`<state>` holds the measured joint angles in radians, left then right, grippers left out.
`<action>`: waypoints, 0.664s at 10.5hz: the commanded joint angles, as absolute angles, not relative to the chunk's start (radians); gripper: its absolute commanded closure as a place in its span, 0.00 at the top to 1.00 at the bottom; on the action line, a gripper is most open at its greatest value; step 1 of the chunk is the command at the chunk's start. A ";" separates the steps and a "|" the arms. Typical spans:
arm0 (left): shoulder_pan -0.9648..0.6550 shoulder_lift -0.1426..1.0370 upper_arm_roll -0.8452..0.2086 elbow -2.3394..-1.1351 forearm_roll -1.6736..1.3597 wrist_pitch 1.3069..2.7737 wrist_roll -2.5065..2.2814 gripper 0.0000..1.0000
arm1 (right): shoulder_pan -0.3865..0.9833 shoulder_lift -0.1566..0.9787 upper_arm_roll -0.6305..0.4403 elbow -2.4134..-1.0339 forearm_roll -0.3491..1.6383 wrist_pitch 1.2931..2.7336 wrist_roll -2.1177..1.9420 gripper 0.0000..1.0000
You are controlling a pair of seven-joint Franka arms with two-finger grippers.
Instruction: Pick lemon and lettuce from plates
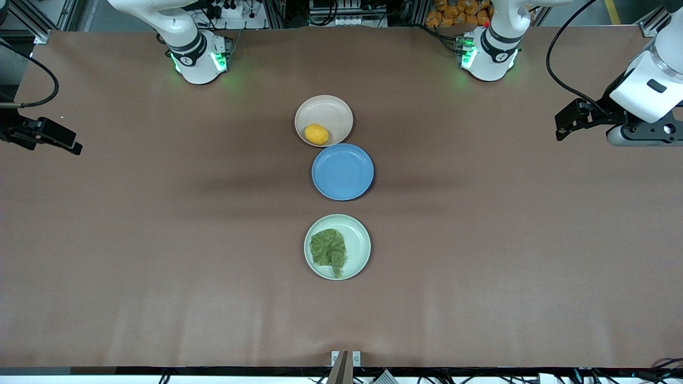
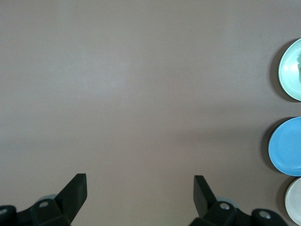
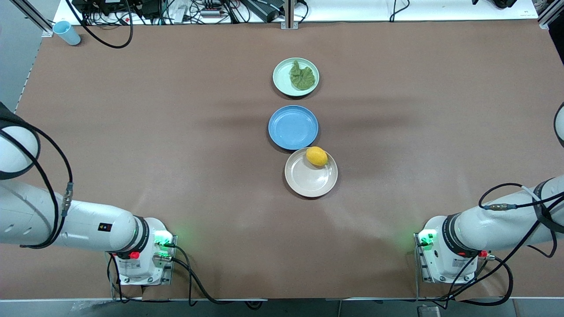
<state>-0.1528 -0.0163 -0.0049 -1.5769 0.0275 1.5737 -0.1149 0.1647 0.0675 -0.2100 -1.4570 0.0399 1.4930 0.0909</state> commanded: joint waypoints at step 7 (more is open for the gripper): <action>-0.169 0.081 -0.009 -1.557 0.018 1.554 -0.083 1.00 | 0.170 0.083 -0.196 -1.447 0.032 1.496 0.094 1.00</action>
